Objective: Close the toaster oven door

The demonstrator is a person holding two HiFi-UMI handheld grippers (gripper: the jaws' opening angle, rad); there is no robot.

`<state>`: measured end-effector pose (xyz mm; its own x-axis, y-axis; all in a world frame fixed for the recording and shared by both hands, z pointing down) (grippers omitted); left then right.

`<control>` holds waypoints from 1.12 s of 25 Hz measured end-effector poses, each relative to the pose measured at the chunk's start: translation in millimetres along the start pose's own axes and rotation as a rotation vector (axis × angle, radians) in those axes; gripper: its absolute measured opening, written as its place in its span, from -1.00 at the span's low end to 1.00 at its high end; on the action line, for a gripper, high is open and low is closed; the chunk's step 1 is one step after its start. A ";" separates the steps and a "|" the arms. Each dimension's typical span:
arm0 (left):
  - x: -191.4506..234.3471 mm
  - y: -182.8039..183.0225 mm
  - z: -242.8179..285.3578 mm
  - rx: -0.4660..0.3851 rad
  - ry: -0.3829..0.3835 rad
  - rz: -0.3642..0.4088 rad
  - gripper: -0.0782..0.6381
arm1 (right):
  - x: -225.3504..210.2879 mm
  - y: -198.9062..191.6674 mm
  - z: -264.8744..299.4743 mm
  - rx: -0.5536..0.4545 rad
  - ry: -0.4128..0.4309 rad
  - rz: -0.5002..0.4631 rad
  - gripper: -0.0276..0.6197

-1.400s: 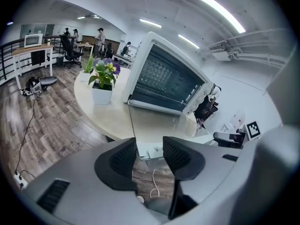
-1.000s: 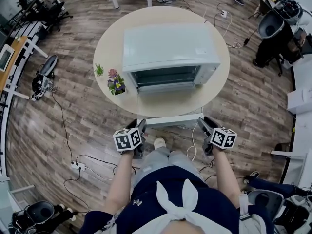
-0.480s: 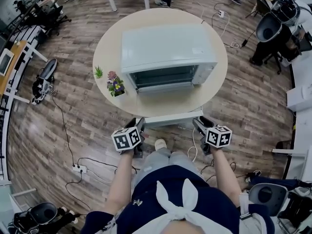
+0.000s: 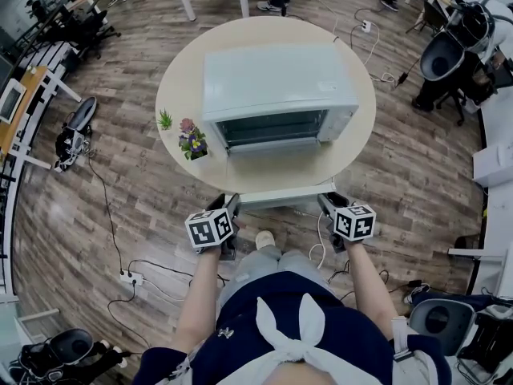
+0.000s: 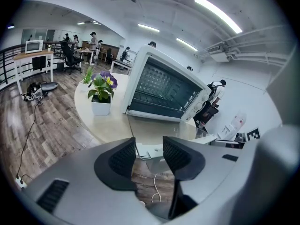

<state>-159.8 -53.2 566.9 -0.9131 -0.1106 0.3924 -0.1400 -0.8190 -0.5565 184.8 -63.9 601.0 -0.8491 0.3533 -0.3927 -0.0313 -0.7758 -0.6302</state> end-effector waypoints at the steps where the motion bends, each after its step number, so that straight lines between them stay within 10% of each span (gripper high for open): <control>1: 0.0 0.4 -0.3 0.000 0.003 0.001 -0.26 | -0.2 0.4 -0.2 0.000 -0.013 -0.009 -0.60; 28: -7.4 29.5 -18.6 -0.090 0.045 0.083 -0.28 | 10.5 26.9 -11.4 -0.037 -0.035 -0.080 -0.63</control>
<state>-164.3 -66.1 533.9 -0.9390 -0.1486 0.3102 -0.0954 -0.7540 -0.6500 181.0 -75.1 572.3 -0.8627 0.3939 -0.3171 -0.0804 -0.7260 -0.6830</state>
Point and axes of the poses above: the fingertips, and each gripper's own axes: z forward along the fingers, x to its left, y out of its top, the point moved 7 cm from there along -z, backward along the fingers, and after that the axes turned 8 degrees about x, right-handed, at the moved point
